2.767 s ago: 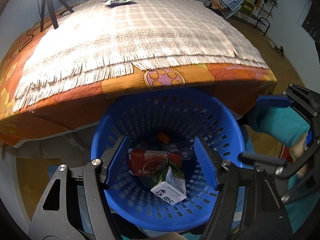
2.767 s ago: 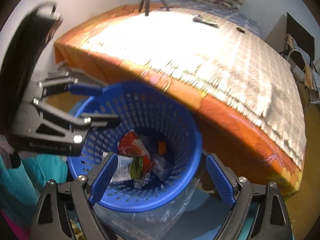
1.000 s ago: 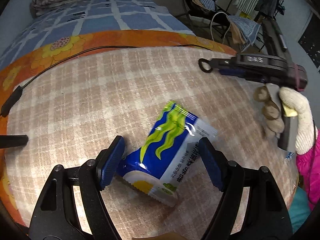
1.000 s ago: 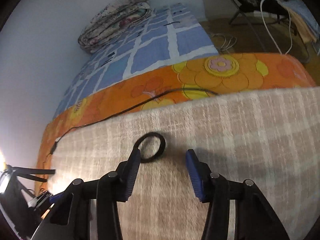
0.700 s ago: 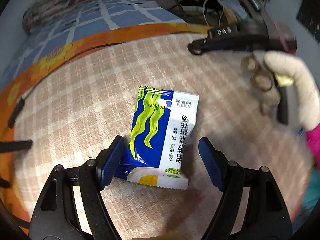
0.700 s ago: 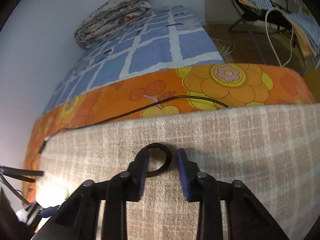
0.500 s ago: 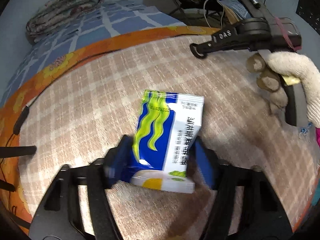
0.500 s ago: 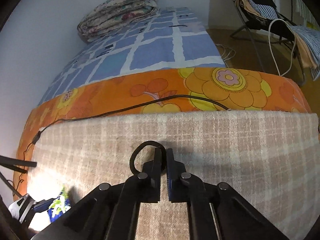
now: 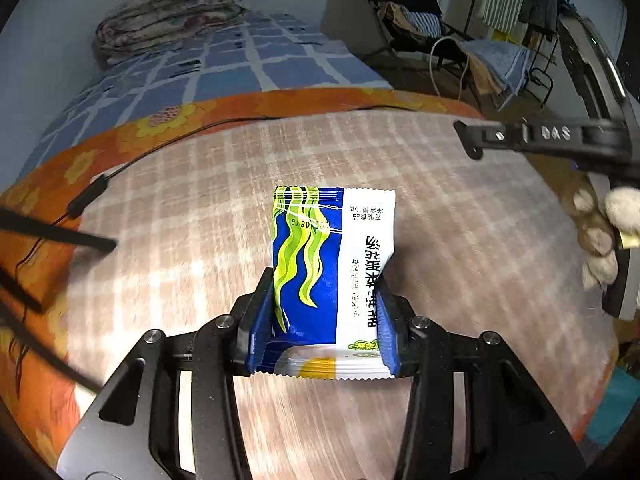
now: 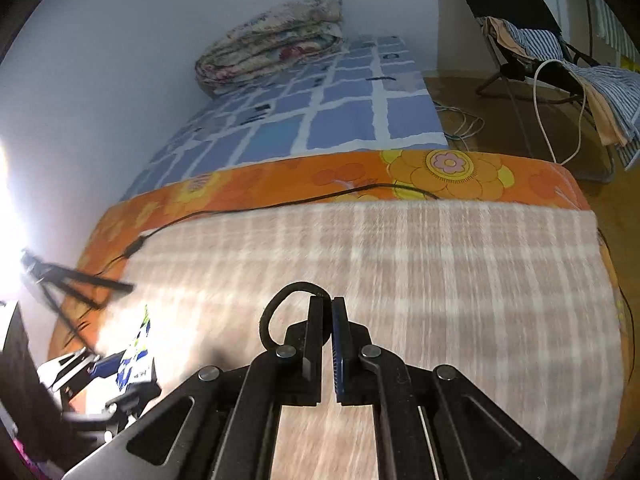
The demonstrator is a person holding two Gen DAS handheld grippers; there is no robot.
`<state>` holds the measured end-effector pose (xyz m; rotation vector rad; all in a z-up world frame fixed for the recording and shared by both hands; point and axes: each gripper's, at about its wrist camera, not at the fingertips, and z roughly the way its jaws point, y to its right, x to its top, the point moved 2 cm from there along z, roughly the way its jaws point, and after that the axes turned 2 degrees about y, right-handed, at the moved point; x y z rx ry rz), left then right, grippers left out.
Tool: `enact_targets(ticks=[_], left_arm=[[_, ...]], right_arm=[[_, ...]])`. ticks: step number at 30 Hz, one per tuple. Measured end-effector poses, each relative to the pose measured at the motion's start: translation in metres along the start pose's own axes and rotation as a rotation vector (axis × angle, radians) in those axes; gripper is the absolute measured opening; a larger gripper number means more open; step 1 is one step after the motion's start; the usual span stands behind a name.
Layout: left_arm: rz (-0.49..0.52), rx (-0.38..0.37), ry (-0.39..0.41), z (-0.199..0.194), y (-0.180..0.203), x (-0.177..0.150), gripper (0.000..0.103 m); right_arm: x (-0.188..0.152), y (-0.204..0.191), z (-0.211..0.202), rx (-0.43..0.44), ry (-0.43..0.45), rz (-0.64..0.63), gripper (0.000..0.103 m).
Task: Collect trash
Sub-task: 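Grasp the blue snack packet with left tool while right tool grasps the black hair tie, then carry the packet and hair tie over the blue basket with both tools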
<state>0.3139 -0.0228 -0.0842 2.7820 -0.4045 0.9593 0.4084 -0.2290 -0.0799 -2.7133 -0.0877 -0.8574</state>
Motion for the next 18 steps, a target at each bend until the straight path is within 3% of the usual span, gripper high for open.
enact_targets(ticks=[7,18], left_arm=[[-0.006,0.022,0.007,-0.080,0.022,-0.038,0.045],[0.016,0.027,0.025,-0.194,0.075,-0.130,0.045]], right_arm=[[-0.050,-0.029,-0.083,0.053,0.010,-0.054,0.001],[-0.174,-0.079,-0.206,0.156,0.001,-0.138,0.001]])
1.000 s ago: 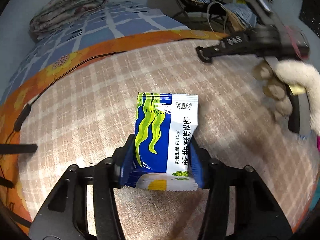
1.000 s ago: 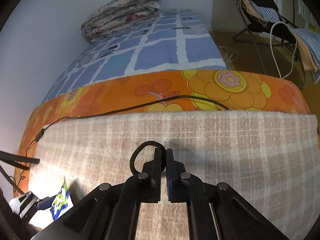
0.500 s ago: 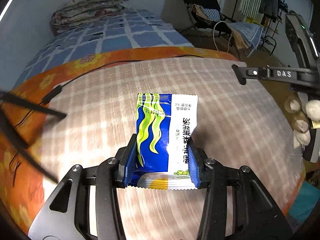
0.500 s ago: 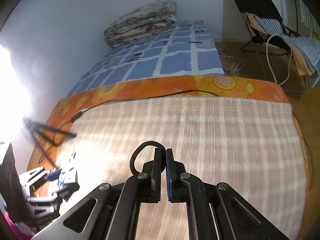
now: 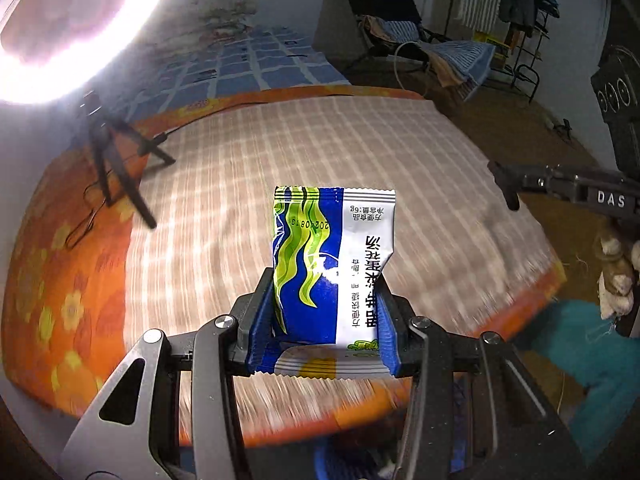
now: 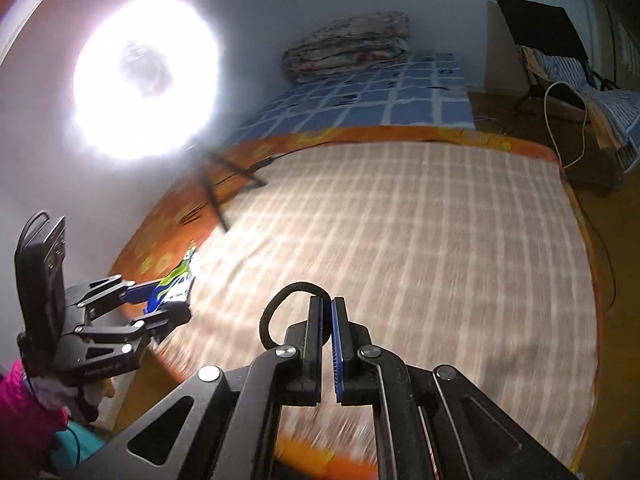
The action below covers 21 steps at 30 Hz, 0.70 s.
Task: Collect trash
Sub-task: 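Carry the packet and hair tie over the blue basket with both tools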
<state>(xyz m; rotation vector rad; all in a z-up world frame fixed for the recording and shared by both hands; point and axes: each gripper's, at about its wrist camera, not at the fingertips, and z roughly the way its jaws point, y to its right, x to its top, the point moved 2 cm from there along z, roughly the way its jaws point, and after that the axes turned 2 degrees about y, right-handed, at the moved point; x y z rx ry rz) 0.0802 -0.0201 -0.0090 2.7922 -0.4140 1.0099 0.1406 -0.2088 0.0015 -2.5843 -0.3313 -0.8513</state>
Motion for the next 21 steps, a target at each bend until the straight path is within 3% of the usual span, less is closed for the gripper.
enact_targets(ticks=[9,21], left_arm=[[-0.032,-0.034,-0.019,-0.045,0.033,-0.083,0.045],[-0.102,-0.062,-0.109,-0.030,0.056,-0.170,0.045]], right_arm=[[-0.090,-0.032,-0.048,0.051,-0.021,0.000,0.001],[-0.189,-0.042,-0.035,0.049,-0.150,0.005,0.001]])
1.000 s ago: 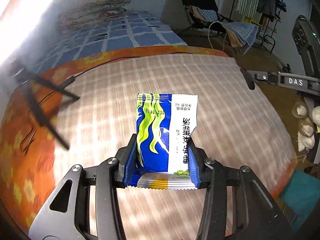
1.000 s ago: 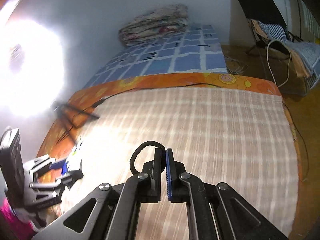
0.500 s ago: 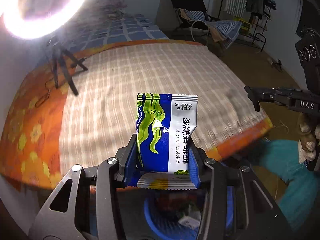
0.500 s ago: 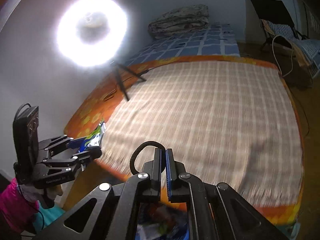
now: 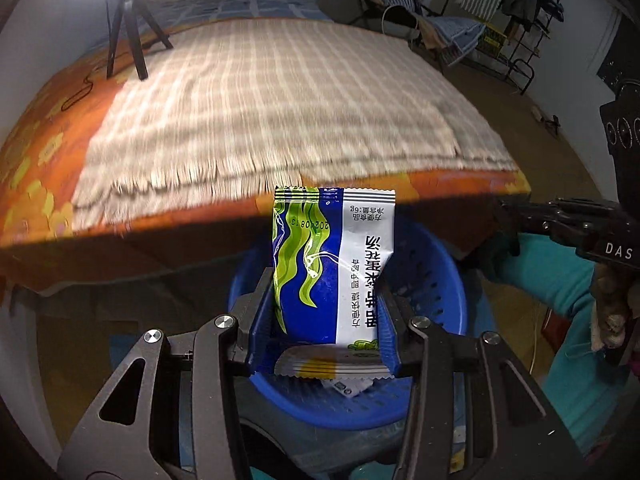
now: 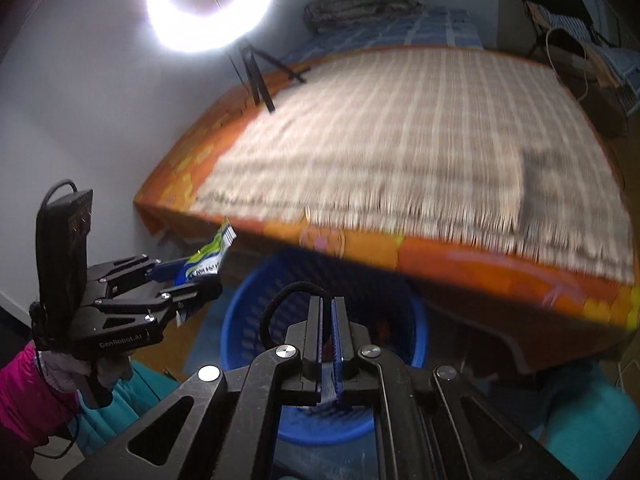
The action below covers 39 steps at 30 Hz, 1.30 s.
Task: Collect trash
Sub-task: 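Carry the packet and hair tie over the blue basket with both tools, then open both tools to drop the packet and hair tie into the basket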
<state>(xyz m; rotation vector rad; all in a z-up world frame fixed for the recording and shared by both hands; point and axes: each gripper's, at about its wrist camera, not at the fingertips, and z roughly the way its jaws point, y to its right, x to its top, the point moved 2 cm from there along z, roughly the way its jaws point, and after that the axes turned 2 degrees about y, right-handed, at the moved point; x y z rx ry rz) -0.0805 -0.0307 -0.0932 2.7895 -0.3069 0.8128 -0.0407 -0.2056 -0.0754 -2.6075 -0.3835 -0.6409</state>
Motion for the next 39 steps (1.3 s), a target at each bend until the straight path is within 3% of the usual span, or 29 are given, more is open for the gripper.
enact_targets(ticks=[11,32,34,37,39], left_arm=[[0.038,0.019,-0.057,0.029,0.006,-0.029,0.045],[0.066,0.047,-0.114,0.055,0.011,-0.044,0.048],[0.066,0.052,-0.118,0.057,0.012,-0.044,0.050],[0.060,0.054,-0.112,0.057,0.011,-0.043,0.061],[0.058,0.055,-0.107,0.056,0.010,-0.043,0.062]], right_arm=[[-0.044,-0.009,0.032,-0.028,-0.087,-0.046,0.002],[-0.053,-0.008,0.055,-0.062,-0.121,-0.062,0.008],[-0.053,-0.008,0.056,-0.060,-0.121,-0.060,0.014],[-0.053,-0.008,0.058,-0.064,-0.122,-0.062,0.024],[-0.053,-0.007,0.059,-0.071,-0.121,-0.060,0.029]])
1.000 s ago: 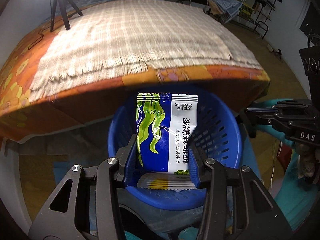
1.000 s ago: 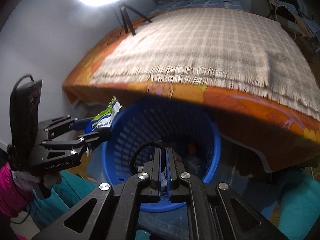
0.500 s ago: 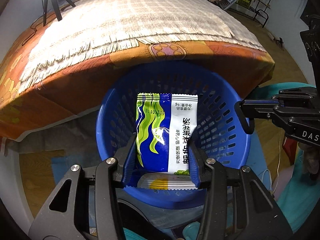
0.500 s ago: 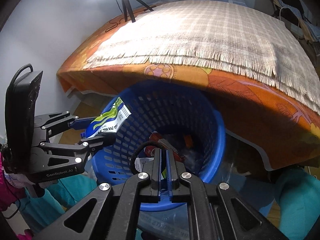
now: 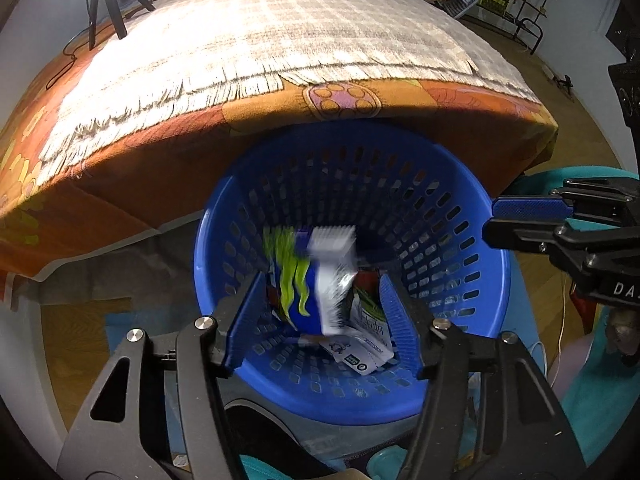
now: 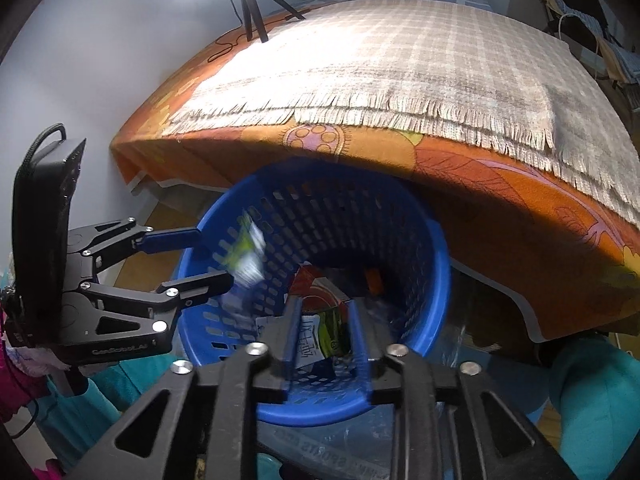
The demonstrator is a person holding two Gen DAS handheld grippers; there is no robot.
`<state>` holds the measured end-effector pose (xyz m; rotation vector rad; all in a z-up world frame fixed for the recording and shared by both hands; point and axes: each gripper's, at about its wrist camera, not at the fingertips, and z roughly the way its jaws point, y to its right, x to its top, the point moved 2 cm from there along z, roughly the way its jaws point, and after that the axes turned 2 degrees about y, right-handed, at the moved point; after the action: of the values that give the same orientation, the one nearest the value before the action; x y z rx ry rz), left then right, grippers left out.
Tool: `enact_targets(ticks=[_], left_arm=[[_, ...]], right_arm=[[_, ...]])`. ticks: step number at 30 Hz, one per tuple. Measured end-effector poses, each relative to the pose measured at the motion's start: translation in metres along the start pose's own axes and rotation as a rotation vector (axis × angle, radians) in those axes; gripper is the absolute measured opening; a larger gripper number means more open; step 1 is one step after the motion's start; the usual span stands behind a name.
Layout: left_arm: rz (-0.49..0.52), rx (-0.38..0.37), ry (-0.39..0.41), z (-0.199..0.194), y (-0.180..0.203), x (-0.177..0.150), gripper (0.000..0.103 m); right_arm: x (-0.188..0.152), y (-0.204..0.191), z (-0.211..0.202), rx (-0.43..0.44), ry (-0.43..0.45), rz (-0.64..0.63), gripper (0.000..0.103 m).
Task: Collect trash
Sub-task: 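Open both tools to drop the packet and hair tie into the basket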
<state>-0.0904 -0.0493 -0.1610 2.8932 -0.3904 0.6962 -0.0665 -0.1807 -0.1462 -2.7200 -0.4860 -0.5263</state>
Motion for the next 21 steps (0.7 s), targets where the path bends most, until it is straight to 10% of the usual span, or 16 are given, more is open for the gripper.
enact_targets(ticks=[16,21], left_arm=[[-0.028,0.017,0.005,-0.0010,-0.0045,0.0030,0.069],[-0.037,0.021,0.009,-0.0026,-0.0063,0.0047,0.069]], right_arm=[[-0.0006,0.0047,-0.0025,-0.046,0.002,0.001,0.054],[-0.0001,0.0071,-0.0074,-0.064,0.022,0.007,0.078]])
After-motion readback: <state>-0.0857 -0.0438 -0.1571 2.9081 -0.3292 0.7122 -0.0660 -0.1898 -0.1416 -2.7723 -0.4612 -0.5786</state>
